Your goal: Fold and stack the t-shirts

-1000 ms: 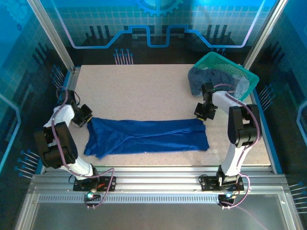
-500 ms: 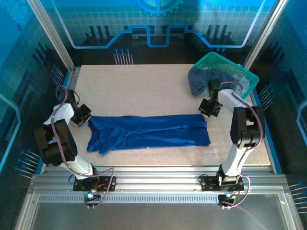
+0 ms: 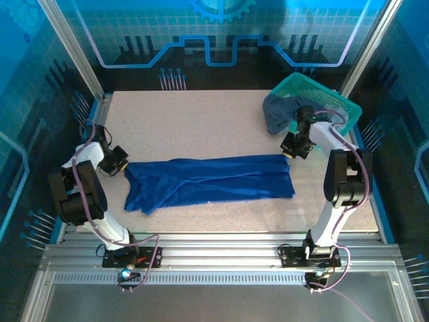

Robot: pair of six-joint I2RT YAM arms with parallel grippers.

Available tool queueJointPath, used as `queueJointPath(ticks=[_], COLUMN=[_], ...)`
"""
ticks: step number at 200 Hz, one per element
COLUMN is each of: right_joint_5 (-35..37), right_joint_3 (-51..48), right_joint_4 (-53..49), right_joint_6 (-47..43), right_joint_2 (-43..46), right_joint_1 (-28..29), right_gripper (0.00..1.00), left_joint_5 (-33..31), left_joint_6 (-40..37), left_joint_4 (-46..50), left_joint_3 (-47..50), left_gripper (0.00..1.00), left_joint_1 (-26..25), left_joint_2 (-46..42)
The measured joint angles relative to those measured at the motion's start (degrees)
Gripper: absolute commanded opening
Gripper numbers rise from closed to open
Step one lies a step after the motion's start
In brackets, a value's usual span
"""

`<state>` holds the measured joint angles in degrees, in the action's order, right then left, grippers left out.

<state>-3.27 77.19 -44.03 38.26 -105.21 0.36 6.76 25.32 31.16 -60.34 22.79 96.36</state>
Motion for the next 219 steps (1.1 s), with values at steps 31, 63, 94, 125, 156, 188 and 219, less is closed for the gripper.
queueJointPath(ticks=[31,63,94,125,156,188,219], right_joint_5=[-0.2,1.4,2.2,2.4,2.8,3.1,4.2], right_joint_3=[0.2,0.5,1.5,2.4,2.4,3.9,8.1], right_joint_4=[0.1,-0.3,-0.5,-0.5,-0.5,-1.1,-2.9], right_joint_6=[1.1,1.7,1.7,1.7,1.7,1.6,0.2], right_joint_2=[0.0,0.0,-0.1,-1.0,-2.4,-4.4,-6.8], right_joint_1=[0.5,0.4,-0.2,-0.3,-0.3,-0.2,0.5], right_gripper=[0.00,0.00,0.00,0.00,0.00,0.00,0.35], left_joint_5=[0.7,0.6,0.3,0.4,0.4,1.1,2.1], left_joint_6=[0.0,-0.2,-0.4,-0.4,-0.4,-0.4,-0.4], left_joint_4=[-0.2,0.2,1.2,1.5,1.6,1.5,2.1], left_joint_3=[-0.1,-1.4,-3.3,-5.2,-5.8,-6.2,-8.9], left_gripper=[0.00,0.00,0.00,0.00,0.00,0.17,0.52], left_joint_1=[0.0,0.0,0.1,0.3,0.3,0.3,0.0], left_joint_2=[0.5,1.2,1.5,3.3,5.1,6.0,6.4])
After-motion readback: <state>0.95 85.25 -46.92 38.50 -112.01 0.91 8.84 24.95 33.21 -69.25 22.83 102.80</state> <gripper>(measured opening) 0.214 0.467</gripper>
